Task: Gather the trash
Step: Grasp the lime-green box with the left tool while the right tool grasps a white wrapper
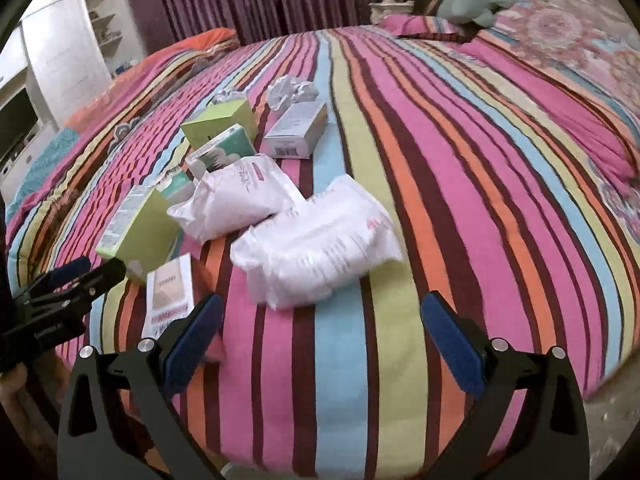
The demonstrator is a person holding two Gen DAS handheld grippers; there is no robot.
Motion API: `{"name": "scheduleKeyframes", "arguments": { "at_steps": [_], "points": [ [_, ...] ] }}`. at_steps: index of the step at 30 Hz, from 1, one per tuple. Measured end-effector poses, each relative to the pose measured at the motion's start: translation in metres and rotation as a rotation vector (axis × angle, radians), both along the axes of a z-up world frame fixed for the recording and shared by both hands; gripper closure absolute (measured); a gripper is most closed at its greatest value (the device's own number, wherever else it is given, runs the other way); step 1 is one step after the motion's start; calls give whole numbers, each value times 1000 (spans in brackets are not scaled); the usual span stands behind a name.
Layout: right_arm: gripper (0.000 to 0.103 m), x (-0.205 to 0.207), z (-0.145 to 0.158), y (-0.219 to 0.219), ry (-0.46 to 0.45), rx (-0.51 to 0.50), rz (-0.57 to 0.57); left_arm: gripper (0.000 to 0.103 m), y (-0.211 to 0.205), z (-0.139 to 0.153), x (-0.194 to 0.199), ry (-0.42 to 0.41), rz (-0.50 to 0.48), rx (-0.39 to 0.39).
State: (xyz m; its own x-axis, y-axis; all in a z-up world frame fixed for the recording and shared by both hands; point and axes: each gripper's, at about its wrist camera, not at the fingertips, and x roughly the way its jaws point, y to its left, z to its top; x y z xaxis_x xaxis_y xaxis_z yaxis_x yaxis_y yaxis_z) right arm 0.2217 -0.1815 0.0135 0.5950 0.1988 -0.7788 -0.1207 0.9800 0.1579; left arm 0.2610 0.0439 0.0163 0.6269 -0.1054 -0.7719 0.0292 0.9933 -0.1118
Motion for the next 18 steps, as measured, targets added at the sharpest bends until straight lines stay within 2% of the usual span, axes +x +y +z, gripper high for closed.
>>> {"name": "scheduleKeyframes", "arguments": {
  "at_steps": [5,9,13,16,18],
  "points": [
    [8,25,-6,9,19,-41,61,6,3,-8,28,47,18,-21],
    [8,42,-12,7,46,-10,77,6,7,-18,44,85,40,-14],
    [8,49,-12,10,31,-30,98,6,8,-27,53,116,35,5],
    [8,52,-11,11,42,-24,113,6,11,-33,57,142,33,-15],
    [8,48,-6,14,19,-34,125,6,12,-33,58,138,41,-19]
  ]
}}
